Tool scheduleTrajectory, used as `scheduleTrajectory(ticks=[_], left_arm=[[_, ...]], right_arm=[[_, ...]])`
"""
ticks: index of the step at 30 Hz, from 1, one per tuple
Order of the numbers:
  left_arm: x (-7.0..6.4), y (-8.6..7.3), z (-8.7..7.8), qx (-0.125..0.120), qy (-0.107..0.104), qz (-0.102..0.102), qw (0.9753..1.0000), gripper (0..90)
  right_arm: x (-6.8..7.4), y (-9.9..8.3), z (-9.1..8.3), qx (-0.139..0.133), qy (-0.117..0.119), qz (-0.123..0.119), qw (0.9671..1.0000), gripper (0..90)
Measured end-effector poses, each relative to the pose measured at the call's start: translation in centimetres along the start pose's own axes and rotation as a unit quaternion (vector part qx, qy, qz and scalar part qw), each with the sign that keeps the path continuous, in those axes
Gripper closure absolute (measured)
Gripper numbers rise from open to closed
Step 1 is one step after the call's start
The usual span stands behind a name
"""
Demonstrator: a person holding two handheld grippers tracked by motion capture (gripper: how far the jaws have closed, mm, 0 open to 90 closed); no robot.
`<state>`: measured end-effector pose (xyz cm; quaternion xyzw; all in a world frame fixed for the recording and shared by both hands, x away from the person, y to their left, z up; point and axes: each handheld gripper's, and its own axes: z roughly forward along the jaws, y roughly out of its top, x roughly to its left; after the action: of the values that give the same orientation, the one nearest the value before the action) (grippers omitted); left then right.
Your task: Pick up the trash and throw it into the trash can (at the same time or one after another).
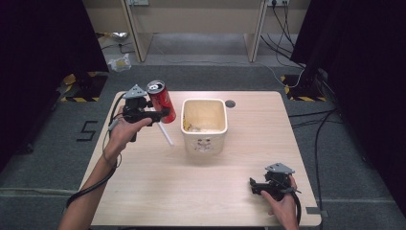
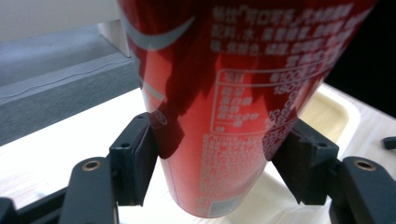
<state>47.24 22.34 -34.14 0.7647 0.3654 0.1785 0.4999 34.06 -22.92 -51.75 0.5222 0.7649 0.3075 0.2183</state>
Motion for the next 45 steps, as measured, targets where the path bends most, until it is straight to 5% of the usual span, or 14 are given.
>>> scheduleTrajectory(ticks=[7,18,45], left_arm=[[-2.1,1.6,1.2,-0.007,-0.025,0.012,0.9996,34.3],[-4.2,1.4,4.1,0.011,-0.043,0.024,0.9987,34.2],[-5.1,-0.4,7.7,0.063,-0.042,0.04,0.9963,33.7]], right_arm=[[0.0,0.0,0.0,-0.001,0.0,0.0,1.0,0.7],[0.0,0.0,0.0,-0.001,0.003,-0.002,1.0,0.7],[0.2,0.0,0.0,-0.001,0.005,-0.007,1.0,0.7]])
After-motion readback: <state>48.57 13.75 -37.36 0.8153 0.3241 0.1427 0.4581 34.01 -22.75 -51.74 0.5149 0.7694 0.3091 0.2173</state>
